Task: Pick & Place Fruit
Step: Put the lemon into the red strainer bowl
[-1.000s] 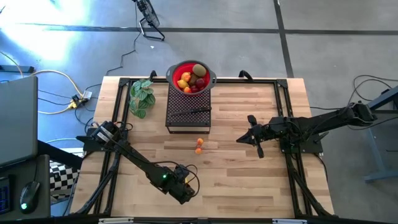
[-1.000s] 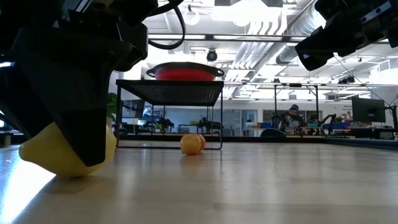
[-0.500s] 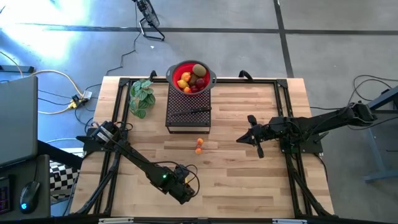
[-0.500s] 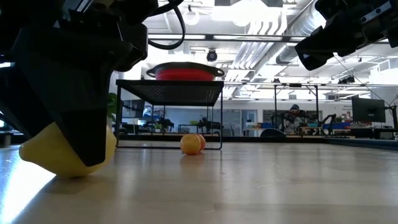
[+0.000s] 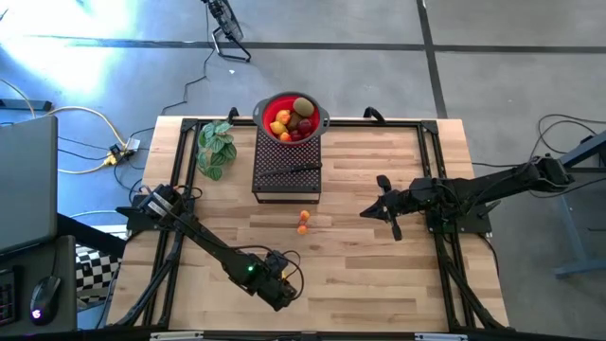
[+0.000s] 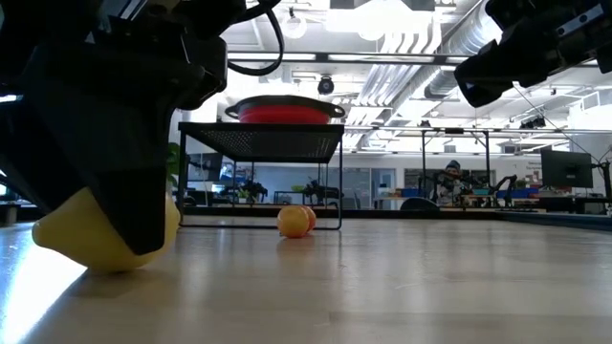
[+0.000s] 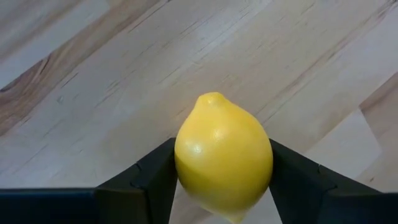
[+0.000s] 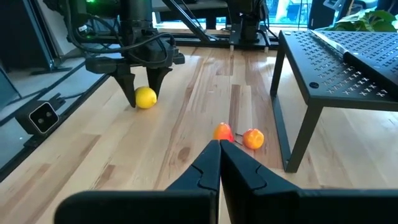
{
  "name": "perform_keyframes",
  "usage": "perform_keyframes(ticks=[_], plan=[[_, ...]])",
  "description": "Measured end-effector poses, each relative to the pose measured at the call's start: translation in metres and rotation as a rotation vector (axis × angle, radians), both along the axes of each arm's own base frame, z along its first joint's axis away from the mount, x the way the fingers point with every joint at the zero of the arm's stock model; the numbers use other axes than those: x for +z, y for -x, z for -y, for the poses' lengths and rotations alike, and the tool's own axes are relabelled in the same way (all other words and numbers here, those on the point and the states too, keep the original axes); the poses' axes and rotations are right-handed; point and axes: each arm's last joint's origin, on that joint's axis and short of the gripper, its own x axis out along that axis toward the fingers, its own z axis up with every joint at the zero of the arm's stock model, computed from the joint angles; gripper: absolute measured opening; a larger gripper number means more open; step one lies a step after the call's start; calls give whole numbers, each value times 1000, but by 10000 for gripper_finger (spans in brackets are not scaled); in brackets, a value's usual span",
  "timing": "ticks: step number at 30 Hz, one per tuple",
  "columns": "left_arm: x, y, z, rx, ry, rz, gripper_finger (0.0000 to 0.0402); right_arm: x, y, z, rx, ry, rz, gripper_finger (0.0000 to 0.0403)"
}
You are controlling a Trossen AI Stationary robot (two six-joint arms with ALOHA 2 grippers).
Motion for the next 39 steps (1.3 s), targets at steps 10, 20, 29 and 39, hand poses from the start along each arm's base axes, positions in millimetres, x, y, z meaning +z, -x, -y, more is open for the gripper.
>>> perform_keyframes(ticks=[10,20,29,39], plan=[[20,-16,2,12,-37,119,203,-2,0,0,0,0,-17,3],[75,-50,-34,-153,-169,104,202,-4,1,0,1,7,-39,3],[146,-66,-93,-290,-323,38,202,-6,2,0,0,5,-70,3],[210,-65,-168,-331,-494,15,202,-6,2,0,0,5,-66,2]])
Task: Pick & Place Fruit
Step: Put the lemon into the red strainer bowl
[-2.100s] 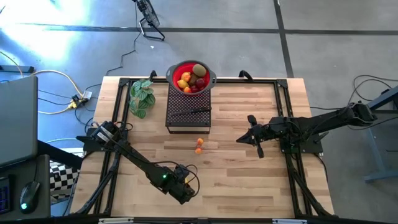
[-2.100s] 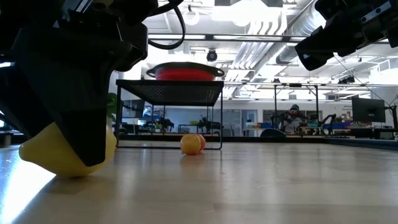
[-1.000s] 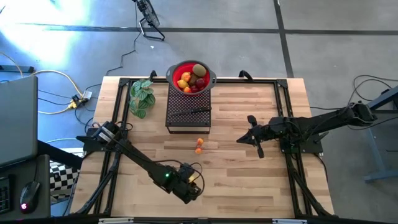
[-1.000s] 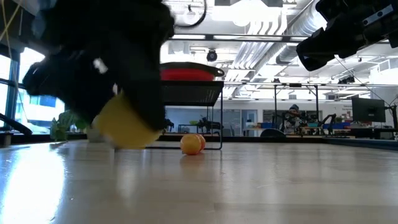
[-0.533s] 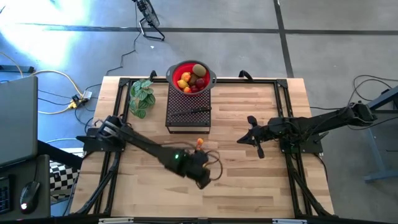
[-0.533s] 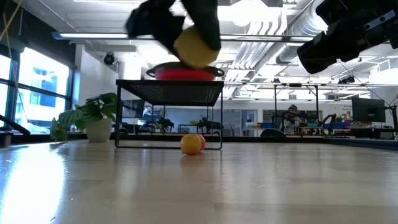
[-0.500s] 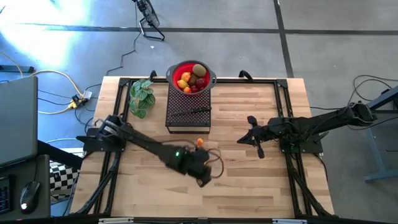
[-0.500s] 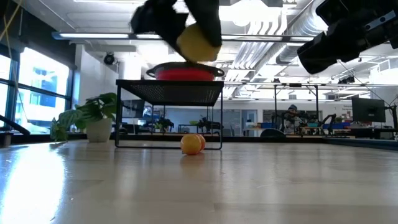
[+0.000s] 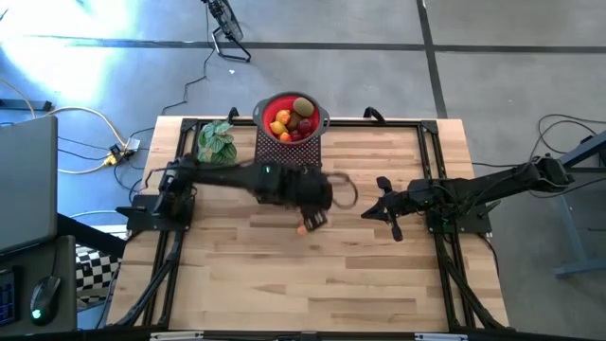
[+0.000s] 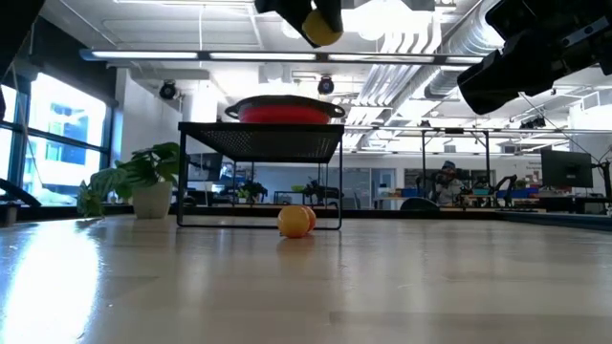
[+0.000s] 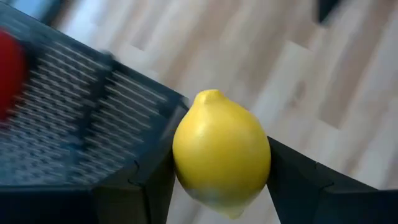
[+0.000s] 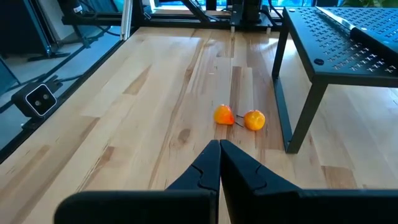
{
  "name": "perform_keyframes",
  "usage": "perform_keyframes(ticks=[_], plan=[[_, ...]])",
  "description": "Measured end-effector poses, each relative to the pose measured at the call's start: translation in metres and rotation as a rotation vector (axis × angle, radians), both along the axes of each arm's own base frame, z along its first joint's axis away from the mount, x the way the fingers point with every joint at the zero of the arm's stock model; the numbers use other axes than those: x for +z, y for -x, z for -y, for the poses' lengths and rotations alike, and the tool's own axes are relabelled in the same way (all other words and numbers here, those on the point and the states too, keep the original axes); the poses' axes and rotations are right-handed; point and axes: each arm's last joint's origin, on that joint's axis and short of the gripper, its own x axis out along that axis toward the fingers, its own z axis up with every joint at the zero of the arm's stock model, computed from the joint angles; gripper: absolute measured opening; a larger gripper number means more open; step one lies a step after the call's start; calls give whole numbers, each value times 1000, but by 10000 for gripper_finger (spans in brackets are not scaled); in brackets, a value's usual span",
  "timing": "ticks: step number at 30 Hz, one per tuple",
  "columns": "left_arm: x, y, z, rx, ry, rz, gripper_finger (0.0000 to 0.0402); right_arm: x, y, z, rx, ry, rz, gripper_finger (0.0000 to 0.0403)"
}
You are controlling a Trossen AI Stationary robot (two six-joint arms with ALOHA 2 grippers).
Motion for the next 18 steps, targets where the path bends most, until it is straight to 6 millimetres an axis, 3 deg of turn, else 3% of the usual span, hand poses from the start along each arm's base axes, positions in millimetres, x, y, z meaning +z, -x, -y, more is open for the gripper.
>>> perform_keyframes(ticks=[7,18], plan=[[23,5,-63,70,-88,2,202,0,0,0,0,0,0,2],[26,27,-175,321,-107,-20,202,0,0,0,0,0,0,2]])
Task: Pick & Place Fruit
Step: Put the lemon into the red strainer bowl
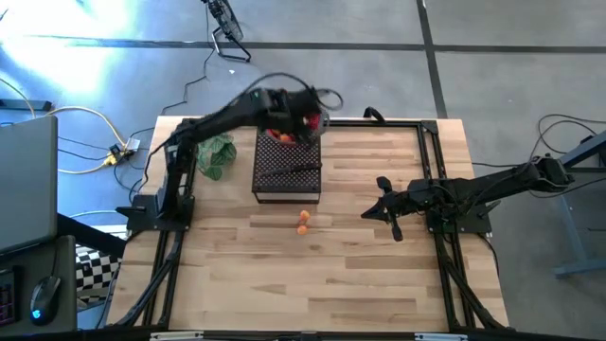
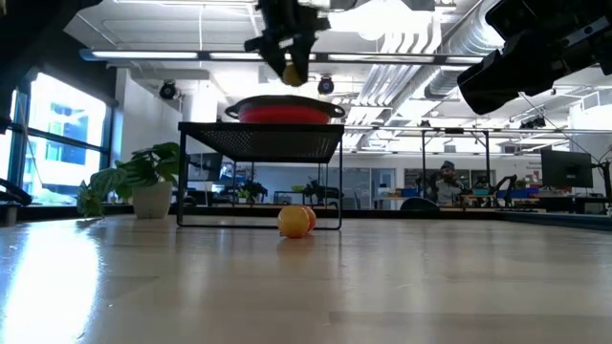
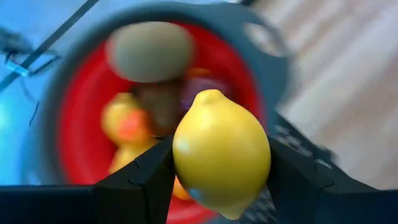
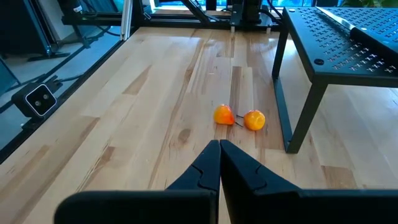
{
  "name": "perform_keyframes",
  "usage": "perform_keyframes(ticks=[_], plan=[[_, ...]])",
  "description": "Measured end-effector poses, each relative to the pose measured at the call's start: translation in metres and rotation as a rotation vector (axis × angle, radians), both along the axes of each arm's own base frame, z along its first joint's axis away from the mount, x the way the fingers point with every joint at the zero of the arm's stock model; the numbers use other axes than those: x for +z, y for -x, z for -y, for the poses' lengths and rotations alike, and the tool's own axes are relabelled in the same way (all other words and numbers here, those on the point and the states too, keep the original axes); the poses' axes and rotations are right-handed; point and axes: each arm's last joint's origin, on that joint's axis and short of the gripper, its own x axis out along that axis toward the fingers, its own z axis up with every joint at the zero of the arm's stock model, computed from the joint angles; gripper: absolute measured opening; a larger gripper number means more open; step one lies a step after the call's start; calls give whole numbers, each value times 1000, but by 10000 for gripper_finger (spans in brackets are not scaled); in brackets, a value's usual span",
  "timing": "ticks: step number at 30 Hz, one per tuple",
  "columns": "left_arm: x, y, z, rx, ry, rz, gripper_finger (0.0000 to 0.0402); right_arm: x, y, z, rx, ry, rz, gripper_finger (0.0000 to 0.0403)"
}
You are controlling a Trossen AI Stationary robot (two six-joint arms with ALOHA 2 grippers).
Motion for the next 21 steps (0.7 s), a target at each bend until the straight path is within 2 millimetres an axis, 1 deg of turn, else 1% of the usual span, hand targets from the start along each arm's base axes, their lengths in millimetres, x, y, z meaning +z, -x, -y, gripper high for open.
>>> perform_keyframes(ticks=[3,6,10,14,21], plan=[[0,10,-27,96,12,15,202,0,0,0,0,0,0,2],[0,21,-50,187,40,44,202,0,0,0,0,0,0,2],[-1,32,-71,284,67,78,205,0,0,0,1,4,1,2],[-1,38,-80,344,79,100,211,0,0,0,2,5,1,2],[0,38,-79,357,85,113,208,0,0,0,2,7,1,2]])
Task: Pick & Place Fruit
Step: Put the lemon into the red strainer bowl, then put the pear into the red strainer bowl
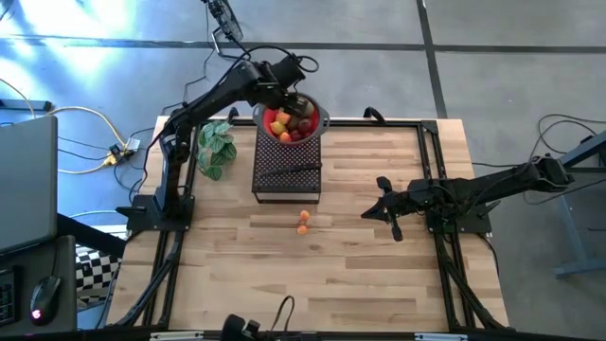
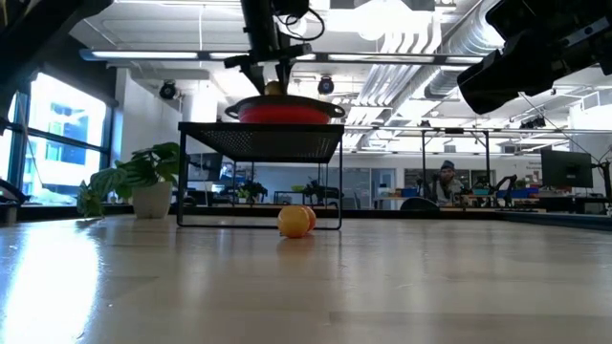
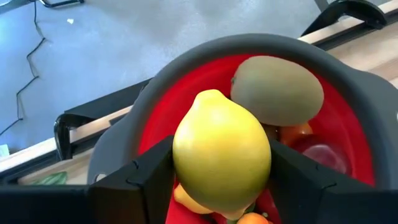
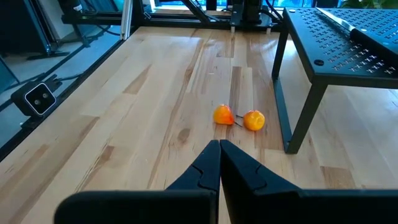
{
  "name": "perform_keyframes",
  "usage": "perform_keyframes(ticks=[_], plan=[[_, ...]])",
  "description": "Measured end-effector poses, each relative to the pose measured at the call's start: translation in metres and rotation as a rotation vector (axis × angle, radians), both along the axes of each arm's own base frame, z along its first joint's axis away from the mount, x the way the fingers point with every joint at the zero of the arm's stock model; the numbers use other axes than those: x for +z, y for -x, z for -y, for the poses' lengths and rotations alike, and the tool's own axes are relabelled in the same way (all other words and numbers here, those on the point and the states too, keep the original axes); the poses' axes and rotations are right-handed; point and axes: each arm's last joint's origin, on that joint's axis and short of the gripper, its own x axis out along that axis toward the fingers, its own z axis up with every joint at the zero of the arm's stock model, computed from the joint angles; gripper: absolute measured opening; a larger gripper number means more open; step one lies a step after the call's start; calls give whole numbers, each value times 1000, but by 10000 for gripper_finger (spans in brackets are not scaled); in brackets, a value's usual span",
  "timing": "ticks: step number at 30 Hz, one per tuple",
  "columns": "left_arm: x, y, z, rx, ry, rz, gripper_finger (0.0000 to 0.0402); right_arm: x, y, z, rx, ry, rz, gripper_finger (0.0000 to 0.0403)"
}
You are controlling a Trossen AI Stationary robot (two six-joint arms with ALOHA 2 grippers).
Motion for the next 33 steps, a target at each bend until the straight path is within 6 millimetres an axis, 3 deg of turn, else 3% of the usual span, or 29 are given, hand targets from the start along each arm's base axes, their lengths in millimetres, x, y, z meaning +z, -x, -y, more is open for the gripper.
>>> perform_keyframes(ticks=[11,22,26,33], plan=[[0,-3,4,-5,41,38,259,0,0,0,9,25,4,2],[1,-6,7,13,22,55,263,0,0,0,6,17,2,2],[1,-13,20,-28,-63,-15,239,0,0,0,5,13,1,2],[4,-27,58,-188,-121,-84,142,0,0,0,-13,-35,-8,2]])
